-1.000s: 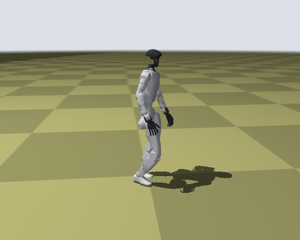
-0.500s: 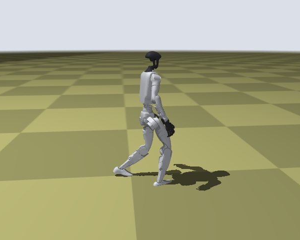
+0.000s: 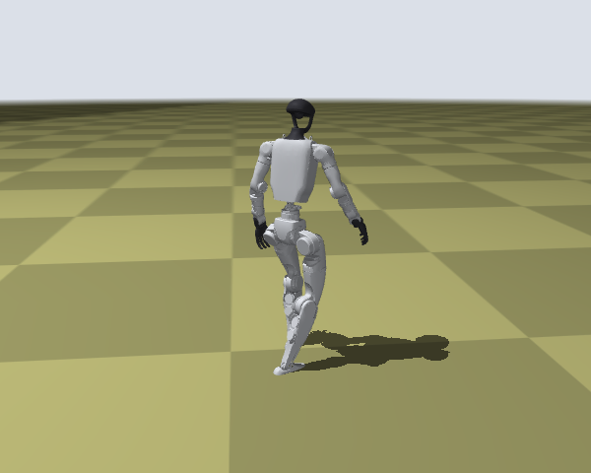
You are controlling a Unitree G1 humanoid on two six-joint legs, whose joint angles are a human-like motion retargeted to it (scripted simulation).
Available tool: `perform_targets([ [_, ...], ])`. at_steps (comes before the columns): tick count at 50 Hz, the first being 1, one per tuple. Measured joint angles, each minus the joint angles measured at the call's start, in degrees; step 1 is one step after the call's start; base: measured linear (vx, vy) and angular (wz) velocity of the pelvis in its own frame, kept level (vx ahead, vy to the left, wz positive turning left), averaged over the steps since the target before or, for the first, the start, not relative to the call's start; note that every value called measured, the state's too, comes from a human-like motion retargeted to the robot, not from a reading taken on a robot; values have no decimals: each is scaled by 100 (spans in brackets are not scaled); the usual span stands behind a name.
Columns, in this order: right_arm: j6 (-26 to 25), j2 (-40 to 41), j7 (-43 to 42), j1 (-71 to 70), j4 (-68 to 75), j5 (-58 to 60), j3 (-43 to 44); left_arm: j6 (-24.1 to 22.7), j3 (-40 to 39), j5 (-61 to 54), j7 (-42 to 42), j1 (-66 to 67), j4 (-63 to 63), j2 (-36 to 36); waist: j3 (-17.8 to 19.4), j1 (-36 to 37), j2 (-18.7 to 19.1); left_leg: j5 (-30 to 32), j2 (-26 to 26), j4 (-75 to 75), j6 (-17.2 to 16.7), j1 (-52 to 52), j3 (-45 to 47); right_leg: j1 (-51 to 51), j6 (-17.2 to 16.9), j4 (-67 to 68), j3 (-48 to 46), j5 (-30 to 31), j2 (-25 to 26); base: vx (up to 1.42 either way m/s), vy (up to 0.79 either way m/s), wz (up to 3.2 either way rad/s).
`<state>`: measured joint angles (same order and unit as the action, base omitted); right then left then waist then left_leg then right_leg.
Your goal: Static pose
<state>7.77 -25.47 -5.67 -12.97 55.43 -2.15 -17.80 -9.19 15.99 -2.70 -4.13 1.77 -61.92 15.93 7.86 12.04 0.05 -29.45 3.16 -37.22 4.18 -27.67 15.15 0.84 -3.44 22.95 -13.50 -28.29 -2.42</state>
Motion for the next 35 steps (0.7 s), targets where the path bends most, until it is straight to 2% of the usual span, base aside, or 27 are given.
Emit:
perform_targets([
  [5,42,23,43,-189,-139,100,-93,7,-28,-41,-70,-22,66,-74,-92,35,-14,251,12,1083,-127,-193,593,-201,6,59,-437,-254,-13,28,4,85],
  [10,40,106,147,-317,-223,147,-175,70,-90,-60,-87,-116,-13,-118,-160,18,-129,642,-39,1755,-93,-105,1133,-393,32,194,-720,-493,-56,32,6,76],
  [17,18,322,301,-100,-203,144,-216,206,-116,-45,-30,-164,-346,-159,-162,-16,-452,725,-190,922,264,-19,1325,-559,-119,1128,-396,-606,-353,37,6,83],
  [20,-12,406,382,123,-129,162,-199,269,-80,-54,37,-173,-530,-181,-162,-65,-612,611,-413,443,472,-1,1197,-514,-315,1845,-157,-288,-513,39,7,106],
  [24,-67,467,528,485,-9,148,-183,351,45,-28,193,-193,-707,-225,-142,-263,-842,468,-1049,215,752,130,822,-157,-804,3162,444,519,-643,39,7,135],
  [27,-133,464,665,707,73,145,-157,400,168,47,315,-273,-722,-220,-123,-450,-939,459,-1553,365,906,336,453,269,-993,4222,750,1121,-824,39,6,148],
  [30,-195,446,753,910,146,185,-139,424,294,149,372,-360,-606,-188,-90,-675,-921,432,-1948,528,985,618,-8,704,-869,5045,960,1206,-1006,39,5,160],
  [35,-276,384,862,1174,261,286,-131,440,443,251,423,-580,-224,-101,16,-1076,-680,393,-2364,871,934,1316,-992,1388,-248,5535,1165,587,-1276,36,3,175],
])
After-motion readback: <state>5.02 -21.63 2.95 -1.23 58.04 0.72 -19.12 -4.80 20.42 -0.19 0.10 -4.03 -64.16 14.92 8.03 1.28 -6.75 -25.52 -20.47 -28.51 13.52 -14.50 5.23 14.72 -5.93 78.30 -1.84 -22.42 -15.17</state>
